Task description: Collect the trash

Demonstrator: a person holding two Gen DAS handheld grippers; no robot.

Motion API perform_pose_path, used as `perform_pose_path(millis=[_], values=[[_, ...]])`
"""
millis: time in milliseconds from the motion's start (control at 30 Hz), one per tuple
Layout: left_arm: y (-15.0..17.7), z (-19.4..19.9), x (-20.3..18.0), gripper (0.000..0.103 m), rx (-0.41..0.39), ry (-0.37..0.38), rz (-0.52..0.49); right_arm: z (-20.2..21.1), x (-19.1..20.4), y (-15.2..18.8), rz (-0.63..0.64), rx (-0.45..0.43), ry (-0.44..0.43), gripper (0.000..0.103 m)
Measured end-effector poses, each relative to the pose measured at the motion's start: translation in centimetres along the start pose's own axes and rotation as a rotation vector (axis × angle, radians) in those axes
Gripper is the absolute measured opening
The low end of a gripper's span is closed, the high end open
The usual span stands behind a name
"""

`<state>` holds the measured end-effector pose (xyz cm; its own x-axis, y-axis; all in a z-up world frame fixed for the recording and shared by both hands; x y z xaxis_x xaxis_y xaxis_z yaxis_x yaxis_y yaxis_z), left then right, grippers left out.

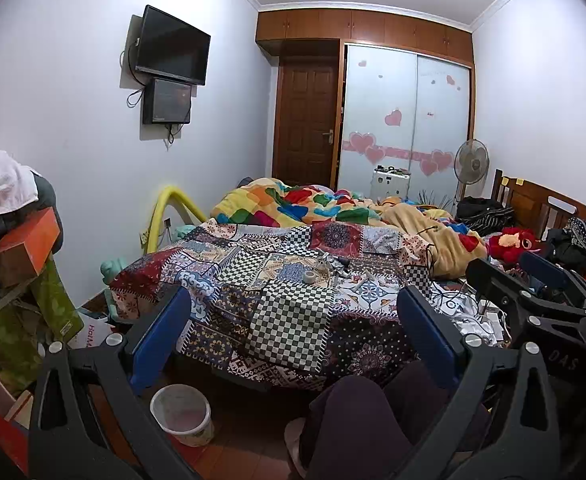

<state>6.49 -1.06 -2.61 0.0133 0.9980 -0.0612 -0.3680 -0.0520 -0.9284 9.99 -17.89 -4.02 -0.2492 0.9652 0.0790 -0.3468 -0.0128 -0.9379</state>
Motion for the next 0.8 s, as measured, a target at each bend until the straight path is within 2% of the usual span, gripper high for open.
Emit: perform_pose_path(millis=[367,600,800], values=[[-1.1,-2.3,0.2,0.103,-0.035,-0.026,-0.002,-1.7,-0.8,0.1,-0.011,-0.005,0.003,0.103],[-2.8,-7.2,-0.5,0.103,-0.020,-0.028,-0.035,-4.5,-3.6,-0.3,-0.046,0.024,0.054,0.103],[-4.3,-13.1,-1.0,0.103,0.041,0.005,-0.020,-8.0,-6.8,-0.9,-0.059,0.071,0.119,0.103]])
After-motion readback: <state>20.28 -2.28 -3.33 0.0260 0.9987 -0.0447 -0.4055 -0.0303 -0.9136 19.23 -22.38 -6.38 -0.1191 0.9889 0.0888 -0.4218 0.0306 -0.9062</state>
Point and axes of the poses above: each gripper's, at about its wrist camera, not at the fingertips, and z roughly against the way its jaws point, x to its left, y to its underside, the point moved 7 cm from there along -z, roughly the way its jaws point, and after that the axes turned 2 degrees about x, right-handed, at the moved point
